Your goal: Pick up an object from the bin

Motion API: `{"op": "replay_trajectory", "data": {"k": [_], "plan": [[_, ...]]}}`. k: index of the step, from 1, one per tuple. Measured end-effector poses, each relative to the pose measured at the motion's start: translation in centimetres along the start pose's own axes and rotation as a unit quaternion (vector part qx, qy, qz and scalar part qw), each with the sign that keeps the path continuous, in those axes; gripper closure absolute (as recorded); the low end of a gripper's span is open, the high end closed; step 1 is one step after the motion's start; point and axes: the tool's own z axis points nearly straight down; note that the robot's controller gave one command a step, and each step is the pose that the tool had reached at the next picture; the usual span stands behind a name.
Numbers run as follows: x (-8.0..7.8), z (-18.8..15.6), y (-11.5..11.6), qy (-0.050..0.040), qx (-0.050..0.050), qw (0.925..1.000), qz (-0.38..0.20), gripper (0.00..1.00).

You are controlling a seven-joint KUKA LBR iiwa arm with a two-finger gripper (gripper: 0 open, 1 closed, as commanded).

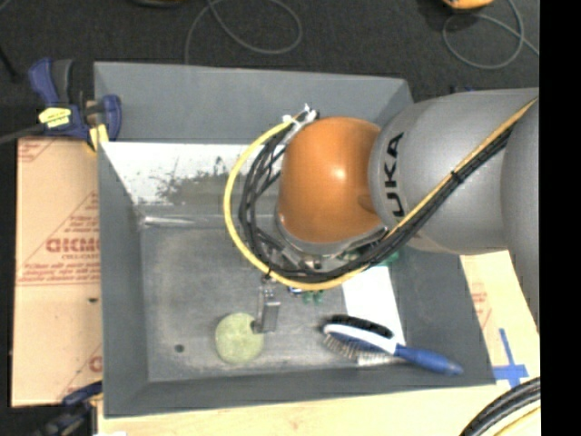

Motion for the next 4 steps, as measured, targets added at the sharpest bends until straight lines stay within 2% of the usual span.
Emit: {"op": "replay_trajectory", "data": {"k": [1,2,3,4], "plan": [[0.7,6.7,0.3,-0.0020,0.000,0.9992,-0.039,0.00],[2.0,9.1,0.7,0.0026,0.001,0.9994,-0.035,0.00],[2.2,7.6,0.7,-0.0008,0.000,0.9970,-0.078,0.00],[1.7,11.3,-0.5,0.0021,0.000,0.9983,-0.059,0.00]]}}
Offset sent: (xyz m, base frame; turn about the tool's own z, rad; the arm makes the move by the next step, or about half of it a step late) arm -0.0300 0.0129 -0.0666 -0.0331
